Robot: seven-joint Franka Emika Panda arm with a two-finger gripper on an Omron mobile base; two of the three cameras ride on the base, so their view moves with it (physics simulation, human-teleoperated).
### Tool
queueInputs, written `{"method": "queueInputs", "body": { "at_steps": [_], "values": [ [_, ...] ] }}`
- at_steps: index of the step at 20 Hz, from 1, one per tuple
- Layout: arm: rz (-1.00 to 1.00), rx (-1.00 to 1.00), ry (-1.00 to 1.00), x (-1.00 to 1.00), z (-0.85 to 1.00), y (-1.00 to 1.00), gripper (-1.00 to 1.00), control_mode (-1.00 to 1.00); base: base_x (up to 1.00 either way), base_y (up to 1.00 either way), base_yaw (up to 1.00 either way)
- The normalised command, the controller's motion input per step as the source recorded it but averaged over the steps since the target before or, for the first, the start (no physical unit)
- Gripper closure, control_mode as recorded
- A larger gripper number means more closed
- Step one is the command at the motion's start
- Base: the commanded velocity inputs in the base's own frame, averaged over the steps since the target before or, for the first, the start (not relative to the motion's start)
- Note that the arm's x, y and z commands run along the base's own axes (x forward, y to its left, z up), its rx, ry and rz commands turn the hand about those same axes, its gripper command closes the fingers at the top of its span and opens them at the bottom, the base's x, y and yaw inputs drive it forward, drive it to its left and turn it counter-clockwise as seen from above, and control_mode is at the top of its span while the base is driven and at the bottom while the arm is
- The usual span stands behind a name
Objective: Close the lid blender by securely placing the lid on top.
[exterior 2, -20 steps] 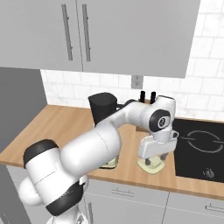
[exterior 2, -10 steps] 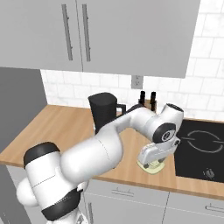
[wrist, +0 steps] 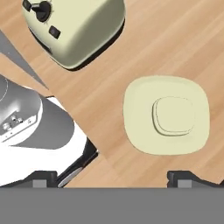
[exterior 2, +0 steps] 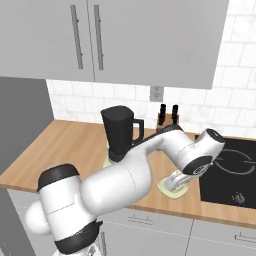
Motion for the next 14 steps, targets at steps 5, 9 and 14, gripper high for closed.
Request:
{"method": "queueInputs", "body": {
  "at_steps": [5,9,14],
  "values": [
    [0.00,0.00,0.00,0.37,0.00,-0.01,-1.00,-1.00,0.00,0.00,0.00],
    [-0.02,0.00,0.00,0.55,-0.08,0.01,-1.00,-1.00,0.00,0.00,0.00],
    [-0.02,0.00,0.00,0.56,-0.10,0.00,-1.00,-1.00,0.00,0.00,0.00]
  ]
}}
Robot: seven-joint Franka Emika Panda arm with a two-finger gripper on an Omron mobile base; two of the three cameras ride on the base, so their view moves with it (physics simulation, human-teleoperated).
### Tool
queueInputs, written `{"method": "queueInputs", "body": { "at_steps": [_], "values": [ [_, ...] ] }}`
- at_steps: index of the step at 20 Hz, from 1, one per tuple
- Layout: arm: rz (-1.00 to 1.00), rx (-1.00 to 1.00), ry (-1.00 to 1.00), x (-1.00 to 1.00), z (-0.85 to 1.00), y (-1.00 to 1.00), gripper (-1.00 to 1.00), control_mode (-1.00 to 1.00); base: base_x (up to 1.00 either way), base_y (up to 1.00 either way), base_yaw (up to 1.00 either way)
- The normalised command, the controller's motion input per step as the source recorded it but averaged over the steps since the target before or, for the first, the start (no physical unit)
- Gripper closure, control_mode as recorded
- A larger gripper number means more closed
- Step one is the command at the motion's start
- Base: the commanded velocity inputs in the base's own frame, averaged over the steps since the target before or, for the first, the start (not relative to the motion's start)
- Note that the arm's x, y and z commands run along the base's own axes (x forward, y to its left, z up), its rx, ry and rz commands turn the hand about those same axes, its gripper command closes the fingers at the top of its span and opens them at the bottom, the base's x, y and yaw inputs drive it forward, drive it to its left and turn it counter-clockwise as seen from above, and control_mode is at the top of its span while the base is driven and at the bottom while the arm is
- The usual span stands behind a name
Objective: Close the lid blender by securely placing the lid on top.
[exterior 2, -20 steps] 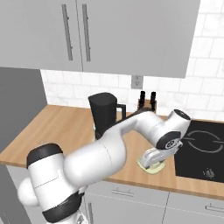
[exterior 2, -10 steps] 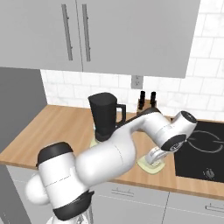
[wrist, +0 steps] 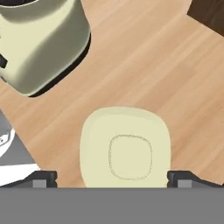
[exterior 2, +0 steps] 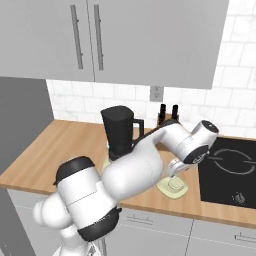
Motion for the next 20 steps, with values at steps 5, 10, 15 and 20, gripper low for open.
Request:
{"method": "queueInputs", "body": {
  "at_steps": [5,10,15,20],
  "values": [
    [0.00,-0.06,0.09,0.04,-0.05,0.01,-1.00,-1.00,0.00,0.00,0.00],
    [0.00,-0.21,0.24,0.01,-0.49,0.00,-1.00,-1.00,0.00,0.00,0.00],
    [0.00,-0.08,0.15,0.04,-0.10,0.00,-1.00,-1.00,0.00,0.00,0.00],
    [0.00,-0.01,0.05,0.00,-0.07,0.00,-1.00,-1.00,0.00,0.00,0.00]
  ]
}}
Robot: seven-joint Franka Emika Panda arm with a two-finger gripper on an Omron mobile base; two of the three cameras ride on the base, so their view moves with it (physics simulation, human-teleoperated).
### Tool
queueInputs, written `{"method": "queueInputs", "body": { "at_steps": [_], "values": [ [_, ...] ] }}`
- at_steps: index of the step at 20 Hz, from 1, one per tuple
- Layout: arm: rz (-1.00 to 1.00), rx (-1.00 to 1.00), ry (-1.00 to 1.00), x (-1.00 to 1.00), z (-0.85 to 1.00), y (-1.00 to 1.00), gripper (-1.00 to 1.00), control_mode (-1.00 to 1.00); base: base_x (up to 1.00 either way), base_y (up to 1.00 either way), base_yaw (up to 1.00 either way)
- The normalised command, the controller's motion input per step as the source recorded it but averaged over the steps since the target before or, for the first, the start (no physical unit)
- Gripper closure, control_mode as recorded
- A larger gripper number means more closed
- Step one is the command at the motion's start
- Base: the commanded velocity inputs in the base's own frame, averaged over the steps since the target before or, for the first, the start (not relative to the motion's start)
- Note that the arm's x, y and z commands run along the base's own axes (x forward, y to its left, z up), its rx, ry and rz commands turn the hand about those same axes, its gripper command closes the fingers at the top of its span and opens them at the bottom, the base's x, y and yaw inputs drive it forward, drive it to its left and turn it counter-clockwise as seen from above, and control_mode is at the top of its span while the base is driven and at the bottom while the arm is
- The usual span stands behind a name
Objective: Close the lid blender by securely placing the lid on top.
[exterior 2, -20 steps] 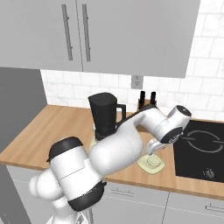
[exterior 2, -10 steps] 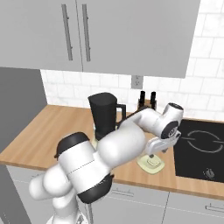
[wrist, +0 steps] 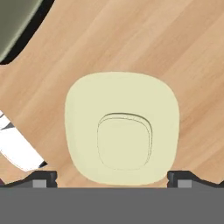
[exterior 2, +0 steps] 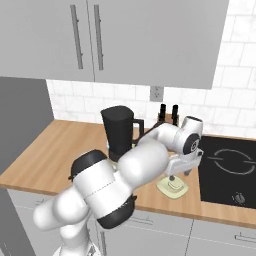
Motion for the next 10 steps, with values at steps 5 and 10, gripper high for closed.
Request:
{"method": "queueInputs", "body": {
  "at_steps": [5,10],
  "values": [
    [0.00,-0.04,0.05,0.00,-0.31,0.04,-1.00,-1.00,0.00,0.00,0.00],
    [0.00,-0.05,0.00,0.00,-0.08,0.26,-1.00,-1.00,0.00,0.00,0.00]
  ]
}}
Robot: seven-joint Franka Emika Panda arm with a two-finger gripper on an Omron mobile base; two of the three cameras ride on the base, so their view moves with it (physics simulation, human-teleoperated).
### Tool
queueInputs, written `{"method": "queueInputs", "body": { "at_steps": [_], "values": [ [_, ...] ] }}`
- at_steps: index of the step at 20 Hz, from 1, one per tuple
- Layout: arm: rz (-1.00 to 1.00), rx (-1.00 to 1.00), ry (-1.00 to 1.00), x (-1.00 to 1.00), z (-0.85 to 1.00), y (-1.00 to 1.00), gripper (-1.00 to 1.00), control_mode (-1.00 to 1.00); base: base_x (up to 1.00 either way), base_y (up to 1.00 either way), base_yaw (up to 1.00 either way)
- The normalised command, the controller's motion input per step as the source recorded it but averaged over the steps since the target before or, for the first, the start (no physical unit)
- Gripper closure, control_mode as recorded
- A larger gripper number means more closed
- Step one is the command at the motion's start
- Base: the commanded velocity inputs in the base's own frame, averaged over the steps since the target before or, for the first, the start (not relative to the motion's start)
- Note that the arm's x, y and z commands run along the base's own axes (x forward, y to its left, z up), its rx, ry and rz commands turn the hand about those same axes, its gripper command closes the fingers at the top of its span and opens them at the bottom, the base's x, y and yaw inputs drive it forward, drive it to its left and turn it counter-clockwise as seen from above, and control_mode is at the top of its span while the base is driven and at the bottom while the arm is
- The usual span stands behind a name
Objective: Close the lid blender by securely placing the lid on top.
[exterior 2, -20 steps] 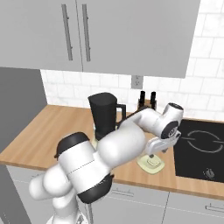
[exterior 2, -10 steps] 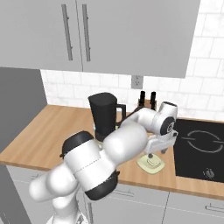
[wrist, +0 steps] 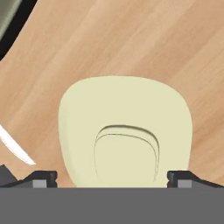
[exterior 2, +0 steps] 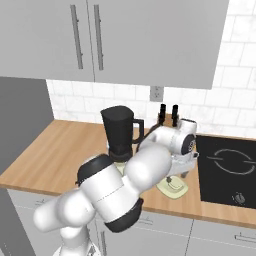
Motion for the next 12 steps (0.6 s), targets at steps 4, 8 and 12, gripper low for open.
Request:
{"method": "queueInputs", "body": {
  "at_steps": [4,8,12],
  "values": [
    [0.00,-0.08,0.00,-0.04,-0.08,0.21,-1.00,-1.00,0.00,0.00,0.00],
    [0.00,-0.09,0.00,-0.21,-0.18,0.00,-1.00,-1.00,0.00,0.00,0.00],
    [0.00,-0.04,0.00,-0.21,-0.01,0.00,-1.00,-1.00,0.00,0.00,0.00]
  ]
}}
